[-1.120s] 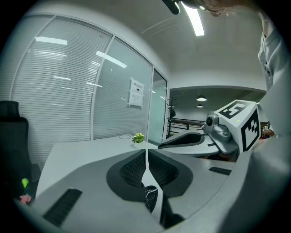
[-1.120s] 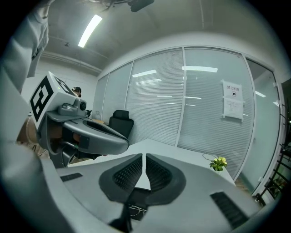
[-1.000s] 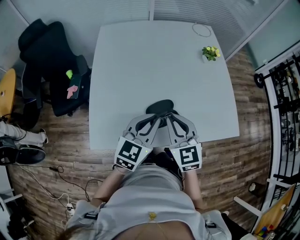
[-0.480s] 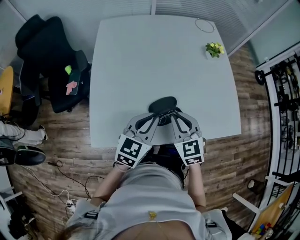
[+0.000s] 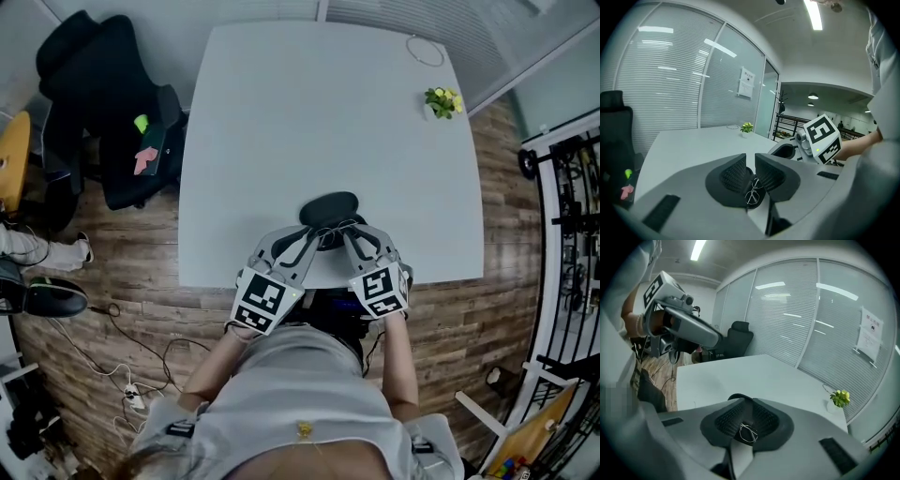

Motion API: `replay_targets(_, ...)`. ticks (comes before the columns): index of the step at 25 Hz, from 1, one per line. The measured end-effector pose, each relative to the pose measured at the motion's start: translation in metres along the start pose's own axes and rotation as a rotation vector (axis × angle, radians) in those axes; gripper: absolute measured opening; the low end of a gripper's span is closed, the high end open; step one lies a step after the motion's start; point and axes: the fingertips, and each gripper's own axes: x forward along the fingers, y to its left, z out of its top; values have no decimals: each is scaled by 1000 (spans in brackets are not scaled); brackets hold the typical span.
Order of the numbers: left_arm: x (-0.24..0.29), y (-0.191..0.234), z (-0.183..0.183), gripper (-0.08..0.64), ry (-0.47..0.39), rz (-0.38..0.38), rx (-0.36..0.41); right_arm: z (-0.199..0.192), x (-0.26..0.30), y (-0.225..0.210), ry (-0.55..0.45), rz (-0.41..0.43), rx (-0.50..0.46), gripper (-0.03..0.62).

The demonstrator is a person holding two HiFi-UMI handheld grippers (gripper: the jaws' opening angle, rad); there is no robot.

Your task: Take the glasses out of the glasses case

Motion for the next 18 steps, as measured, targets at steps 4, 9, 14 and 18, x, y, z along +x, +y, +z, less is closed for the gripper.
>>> replay_targets(4, 2, 2, -8, 60, 16, 7, -14, -19, 16, 2, 40, 39, -6, 60)
replay_targets(9, 3, 8, -15, 60, 41, 17, -33, -39, 37, 7, 117, 80, -84, 59)
replay_targets(14, 0, 15, -19, 60, 45, 43, -46, -56, 54, 17, 203, 150, -189, 60)
replay_targets(18, -4, 21, -21, 60, 48, 63, -55, -70, 64, 25, 271, 215, -270, 60)
